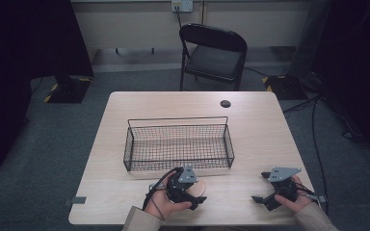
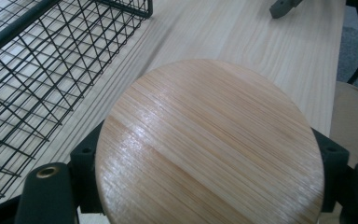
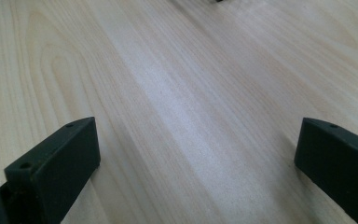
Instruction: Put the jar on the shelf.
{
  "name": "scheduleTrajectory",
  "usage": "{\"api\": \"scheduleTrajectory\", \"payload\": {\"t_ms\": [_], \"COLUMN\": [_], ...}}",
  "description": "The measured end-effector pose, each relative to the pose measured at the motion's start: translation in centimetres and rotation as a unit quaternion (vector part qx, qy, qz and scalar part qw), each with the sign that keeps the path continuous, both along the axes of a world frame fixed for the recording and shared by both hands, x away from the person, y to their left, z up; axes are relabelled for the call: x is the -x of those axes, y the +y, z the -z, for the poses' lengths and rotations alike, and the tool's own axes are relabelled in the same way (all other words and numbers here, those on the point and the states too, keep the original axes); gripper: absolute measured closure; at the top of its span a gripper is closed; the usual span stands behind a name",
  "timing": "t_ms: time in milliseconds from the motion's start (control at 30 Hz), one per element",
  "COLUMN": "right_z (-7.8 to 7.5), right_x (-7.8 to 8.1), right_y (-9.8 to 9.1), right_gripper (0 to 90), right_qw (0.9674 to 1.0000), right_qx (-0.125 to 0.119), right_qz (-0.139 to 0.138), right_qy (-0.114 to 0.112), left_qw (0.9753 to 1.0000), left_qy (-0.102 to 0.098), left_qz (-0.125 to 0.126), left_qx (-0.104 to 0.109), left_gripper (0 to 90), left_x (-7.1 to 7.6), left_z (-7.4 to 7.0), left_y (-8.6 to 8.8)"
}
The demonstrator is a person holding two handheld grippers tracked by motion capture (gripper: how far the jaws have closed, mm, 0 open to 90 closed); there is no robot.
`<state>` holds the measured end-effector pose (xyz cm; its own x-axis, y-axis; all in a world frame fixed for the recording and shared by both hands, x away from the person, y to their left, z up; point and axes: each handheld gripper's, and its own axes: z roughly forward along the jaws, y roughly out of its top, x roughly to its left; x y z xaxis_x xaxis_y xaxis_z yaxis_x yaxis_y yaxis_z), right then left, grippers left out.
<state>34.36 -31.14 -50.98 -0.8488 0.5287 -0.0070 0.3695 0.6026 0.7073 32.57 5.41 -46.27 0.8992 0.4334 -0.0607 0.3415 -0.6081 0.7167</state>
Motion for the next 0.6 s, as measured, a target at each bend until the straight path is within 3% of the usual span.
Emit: {"api": "scheduleTrajectory", "payload": {"t_ms": [600], "right_z": [0.0], "right_x": [0.0], "right_y": [0.0], "right_gripper": [0.0], "right_qw": [1.0], "right_qx": [0.0], "right_qz": [0.0], "right_qy": [0.0], "left_qw": [0.9999], "left_qy": [-0.005], "left_qz": [-0.014], "left_qx": [-0.002], "left_gripper": [23.1], "left_x": [-0.3], "left_z": [-1.3], "left_y": [1.0]}}
